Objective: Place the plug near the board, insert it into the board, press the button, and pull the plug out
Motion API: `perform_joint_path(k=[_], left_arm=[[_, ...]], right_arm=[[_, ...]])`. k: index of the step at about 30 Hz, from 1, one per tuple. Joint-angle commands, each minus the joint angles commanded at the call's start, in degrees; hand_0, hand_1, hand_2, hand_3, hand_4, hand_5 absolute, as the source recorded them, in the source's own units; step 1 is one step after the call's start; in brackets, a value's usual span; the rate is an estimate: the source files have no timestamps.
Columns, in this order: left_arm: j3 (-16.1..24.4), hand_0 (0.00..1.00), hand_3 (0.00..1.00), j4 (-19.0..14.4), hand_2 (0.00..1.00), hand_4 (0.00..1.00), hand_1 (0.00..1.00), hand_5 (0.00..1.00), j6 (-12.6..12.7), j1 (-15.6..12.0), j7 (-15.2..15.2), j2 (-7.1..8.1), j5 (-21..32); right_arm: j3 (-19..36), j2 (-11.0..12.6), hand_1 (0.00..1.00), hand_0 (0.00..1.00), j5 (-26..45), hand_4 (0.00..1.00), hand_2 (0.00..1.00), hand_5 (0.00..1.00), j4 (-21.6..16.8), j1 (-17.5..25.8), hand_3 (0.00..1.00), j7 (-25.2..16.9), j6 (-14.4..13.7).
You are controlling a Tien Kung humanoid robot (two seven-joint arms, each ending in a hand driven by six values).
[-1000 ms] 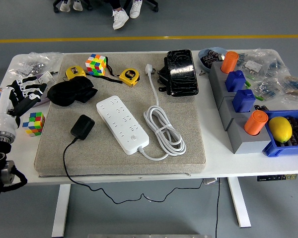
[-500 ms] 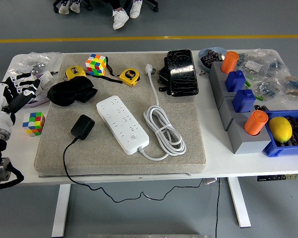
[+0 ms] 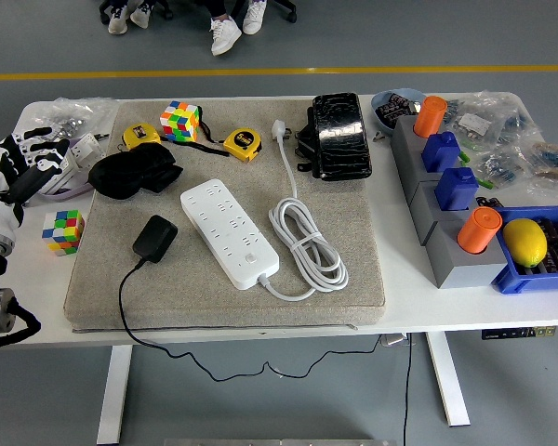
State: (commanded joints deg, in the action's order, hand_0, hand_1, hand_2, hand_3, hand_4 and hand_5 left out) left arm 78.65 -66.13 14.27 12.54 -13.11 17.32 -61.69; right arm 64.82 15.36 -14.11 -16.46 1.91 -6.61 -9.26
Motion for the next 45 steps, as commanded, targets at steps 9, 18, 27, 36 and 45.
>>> perform_joint_path(k=[9,18,27,36,45], left_arm=[[-0.06,0.403,0.633,-0.49,0.539,0.844,0.508,0.334,-0.02,0.04,0.21,0.25,-0.05],[-0.62,0.402,0.631,-0.54,0.539,0.843,0.508,0.338,-0.08,0.31,0.38,0.51,0.05],[-0.97,0.402,0.631,-0.61,0.539,0.842,0.508,0.338,-0.14,0.26,0.51,0.61,0.11],[-1.18,0.398,0.633,-0.74,0.539,0.843,0.506,0.341,-0.15,0.44,0.49,0.75,0.16],[-1.0,0.399,0.633,-0.92,0.539,0.842,0.505,0.342,-0.22,0.16,0.6,0.75,0.18]], right_arm=[[-0.43,0.36,0.608,0.55,-0.02,0.846,0.547,0.375,-0.08,-0.17,0.51,-0.07,-0.07],[-1.07,0.88,0.608,0.549,0.09,0.845,0.547,0.374,-0.07,0.02,0.51,-0.01,-0.11],[-1.34,0.86,0.608,0.548,0.13,0.843,0.546,0.375,-0.08,0.2,0.509,0.06,-0.04],[-1.13,0.99,0.608,0.549,0.01,0.843,0.546,0.373,-0.14,0.29,0.51,0.06,-0.04],[-0.83,0.95,0.608,0.549,-0.2,0.843,0.546,0.373,-0.15,0.65,0.509,0.07,-0.04]])
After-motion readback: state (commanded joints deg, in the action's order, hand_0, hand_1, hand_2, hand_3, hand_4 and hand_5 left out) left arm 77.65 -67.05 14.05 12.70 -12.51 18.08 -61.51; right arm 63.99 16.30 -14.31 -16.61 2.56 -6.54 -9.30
